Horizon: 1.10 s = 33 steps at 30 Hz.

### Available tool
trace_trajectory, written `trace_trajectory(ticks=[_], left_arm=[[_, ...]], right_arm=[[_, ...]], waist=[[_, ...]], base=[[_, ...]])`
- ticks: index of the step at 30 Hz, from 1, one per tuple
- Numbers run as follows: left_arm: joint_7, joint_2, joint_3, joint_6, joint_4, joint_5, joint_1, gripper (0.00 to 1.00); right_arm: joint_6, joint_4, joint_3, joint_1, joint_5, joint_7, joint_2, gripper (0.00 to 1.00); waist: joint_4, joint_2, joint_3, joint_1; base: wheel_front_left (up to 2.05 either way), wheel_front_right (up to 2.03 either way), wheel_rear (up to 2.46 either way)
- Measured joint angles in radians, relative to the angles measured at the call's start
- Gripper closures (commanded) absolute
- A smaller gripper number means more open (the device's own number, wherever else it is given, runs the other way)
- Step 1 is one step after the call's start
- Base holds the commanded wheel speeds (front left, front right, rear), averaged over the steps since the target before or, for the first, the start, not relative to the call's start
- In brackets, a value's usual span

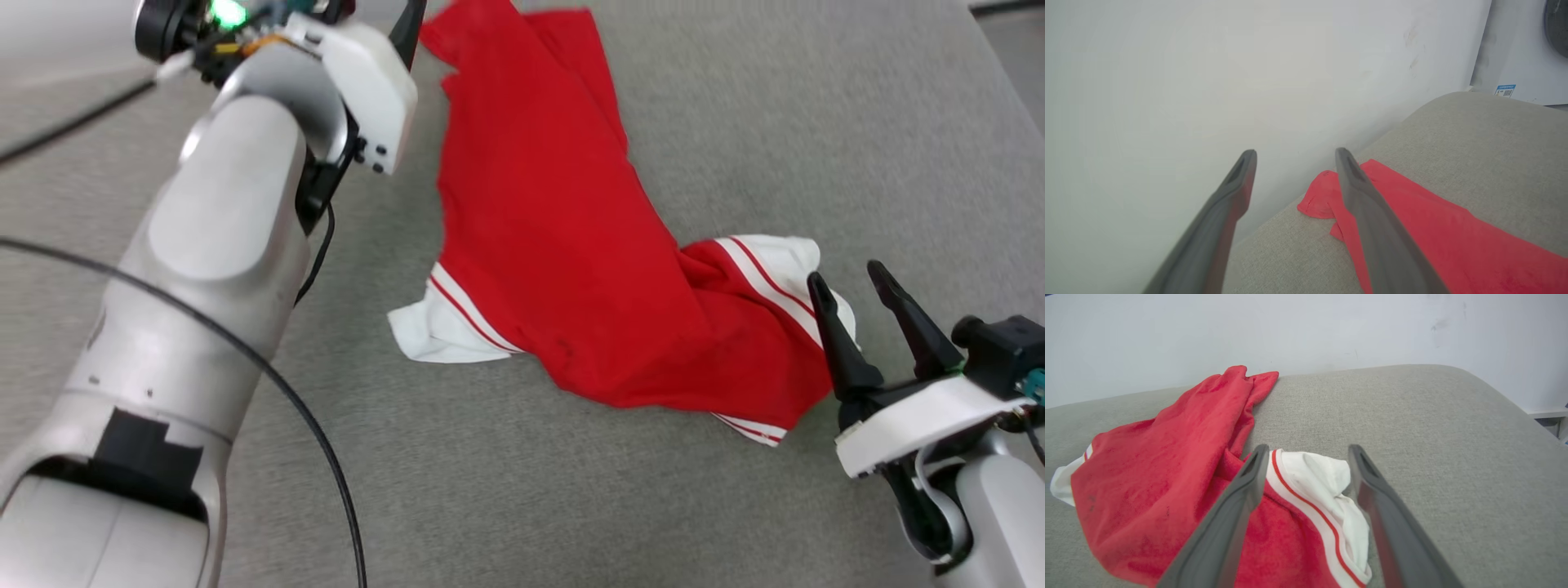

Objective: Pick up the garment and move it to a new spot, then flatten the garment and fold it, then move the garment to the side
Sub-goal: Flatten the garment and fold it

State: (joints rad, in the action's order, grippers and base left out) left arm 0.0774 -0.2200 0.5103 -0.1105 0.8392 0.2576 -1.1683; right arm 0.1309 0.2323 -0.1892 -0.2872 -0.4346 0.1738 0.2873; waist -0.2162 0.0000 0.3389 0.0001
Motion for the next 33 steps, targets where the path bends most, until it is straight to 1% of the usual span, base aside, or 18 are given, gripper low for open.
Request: trace_trajectory(ticks=[4, 6, 9, 12, 15, 18, 21, 26, 29, 33], left_arm=[[0.089, -0.008, -0.021, 0.006, -0.038, 0.03, 0.079, 0.0], [0.11, -0.015, -0.035, 0.017, -0.067, 0.047, 0.129, 0.0], [0.098, -0.025, -0.054, 0.045, -0.12, 0.08, 0.227, 0.0], [0.074, -0.026, -0.058, 0.083, -0.212, 0.102, 0.354, 0.0], [0.009, -0.027, -0.054, 0.117, -0.317, 0.129, 0.487, 0.0], [-0.095, -0.024, -0.025, 0.144, -0.432, 0.152, 0.616, 0.0], [-0.215, -0.027, 0.02, 0.149, -0.542, 0.169, 0.697, 0.0], [-0.376, -0.047, 0.062, 0.17, -0.695, 0.172, 0.731, 0.0], [-0.456, -0.07, 0.075, 0.191, -0.722, 0.151, 0.729, 0.0], [-0.502, -0.066, 0.085, 0.198, -0.727, 0.154, 0.709, 0.0]], right_arm=[[0.0, -0.024, 0.033, 0.039, 0.013, -0.03, 0.01, 0.0], [0.0, -0.039, 0.049, 0.061, 0.018, -0.048, 0.011, 0.0], [0.0, -0.062, 0.069, 0.092, 0.032, -0.071, 0.01, 0.0], [0.0, -0.089, 0.092, 0.125, 0.04, -0.092, 0.004, 0.0], [0.0, -0.115, 0.102, 0.146, 0.044, -0.109, -0.007, 0.0], [0.0, -0.137, 0.108, 0.162, 0.049, -0.122, -0.013, 0.0], [0.0, -0.152, 0.11, 0.17, 0.049, -0.132, -0.02, 0.0], [0.0, -0.173, 0.113, 0.17, 0.053, -0.135, -0.023, 0.0], [0.0, -0.182, 0.113, 0.169, 0.056, -0.135, -0.022, 0.0], [0.0, -0.183, 0.11, 0.16, 0.056, -0.13, -0.021, 0.0]], waist=[[0.037, 0.0, -0.061, -0.0001], [0.056, 0.0, -0.091, -0.0001], [0.083, 0.0, -0.134, -0.0001], [0.111, 0.0, -0.168, -0.0002], [0.135, 0.0, -0.188, -0.0002], [0.149, 0.0, -0.194, -0.0002], [0.15, 0.0, -0.18, -0.0002], [0.147, 0.0, -0.133, -0.0002], [0.143, 0.0, -0.097, -0.0002], [0.133, 0.0, -0.053, -0.0001]], base=[[0.0, 0.0, 0.0], [0.0, 0.0, 0.0], [0.0, 0.0, 0.0], [0.0, 0.0, 0.0], [0.0, 0.0, 0.0], [0.0, 0.0, 0.0], [0.0, 0.0, 0.0], [0.0, 0.0, 0.0], [0.0, 0.0, 0.0], [0.0, 0.0, 0.0]])
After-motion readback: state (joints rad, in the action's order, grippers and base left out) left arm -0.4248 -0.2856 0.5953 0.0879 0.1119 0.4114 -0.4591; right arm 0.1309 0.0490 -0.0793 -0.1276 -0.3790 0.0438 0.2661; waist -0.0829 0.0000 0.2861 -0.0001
